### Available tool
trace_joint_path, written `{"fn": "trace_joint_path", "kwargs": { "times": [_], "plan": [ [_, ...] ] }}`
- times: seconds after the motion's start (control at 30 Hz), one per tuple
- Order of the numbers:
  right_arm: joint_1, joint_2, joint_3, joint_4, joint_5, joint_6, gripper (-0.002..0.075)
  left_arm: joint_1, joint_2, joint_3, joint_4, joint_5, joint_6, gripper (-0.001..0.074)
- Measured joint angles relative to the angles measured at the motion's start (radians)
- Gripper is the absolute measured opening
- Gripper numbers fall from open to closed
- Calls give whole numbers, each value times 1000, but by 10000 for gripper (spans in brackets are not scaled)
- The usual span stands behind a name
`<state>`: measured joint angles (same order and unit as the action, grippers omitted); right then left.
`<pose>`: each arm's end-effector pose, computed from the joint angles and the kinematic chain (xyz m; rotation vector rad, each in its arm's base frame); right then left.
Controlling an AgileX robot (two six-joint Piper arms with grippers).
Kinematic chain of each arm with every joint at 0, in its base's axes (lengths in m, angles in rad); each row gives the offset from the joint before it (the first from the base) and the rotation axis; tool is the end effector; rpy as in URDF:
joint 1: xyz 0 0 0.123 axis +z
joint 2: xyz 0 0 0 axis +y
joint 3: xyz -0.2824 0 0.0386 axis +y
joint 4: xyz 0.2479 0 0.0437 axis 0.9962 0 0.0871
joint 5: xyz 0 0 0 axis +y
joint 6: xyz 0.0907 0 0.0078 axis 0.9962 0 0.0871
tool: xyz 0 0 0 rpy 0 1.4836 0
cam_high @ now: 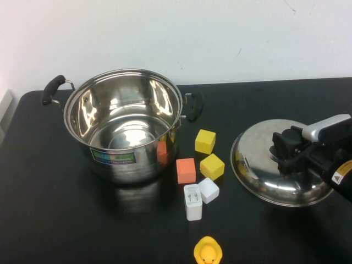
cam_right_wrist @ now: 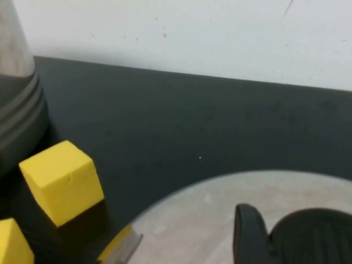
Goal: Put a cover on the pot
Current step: Pick up the pot lid, then place the pot lid on the pot
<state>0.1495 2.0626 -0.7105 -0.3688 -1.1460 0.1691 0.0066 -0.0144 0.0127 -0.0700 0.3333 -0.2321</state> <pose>0.3405 0.0815 0.1086 -0.3665 1.6857 0.4057 0.0532 -0.0017 0.1796 -0.2603 1.8015 -0.2274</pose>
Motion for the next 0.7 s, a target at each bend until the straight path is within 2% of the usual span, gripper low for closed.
{"fn": "trace_joint_path", "kwargs": {
  "times": [0.13, 0.27, 0.43, 0.57, 0.7],
  "plan": [
    [0, -58, 48, 0, 22, 0, 341, 0, 0, 0, 0, 0, 2, -1],
    [0, -232, 94, -2, 59, 15, 341, 0, 0, 0, 0, 0, 2, -1],
    [4, -510, 86, -61, 311, 194, 341, 0, 0, 0, 0, 0, 2, -1],
    [43, -663, -26, -375, 512, 477, 341, 0, 0, 0, 0, 0, 2, -1],
    [130, -671, -203, -797, 539, 908, 341, 0, 0, 0, 0, 0, 2, -1]
  ]
}}
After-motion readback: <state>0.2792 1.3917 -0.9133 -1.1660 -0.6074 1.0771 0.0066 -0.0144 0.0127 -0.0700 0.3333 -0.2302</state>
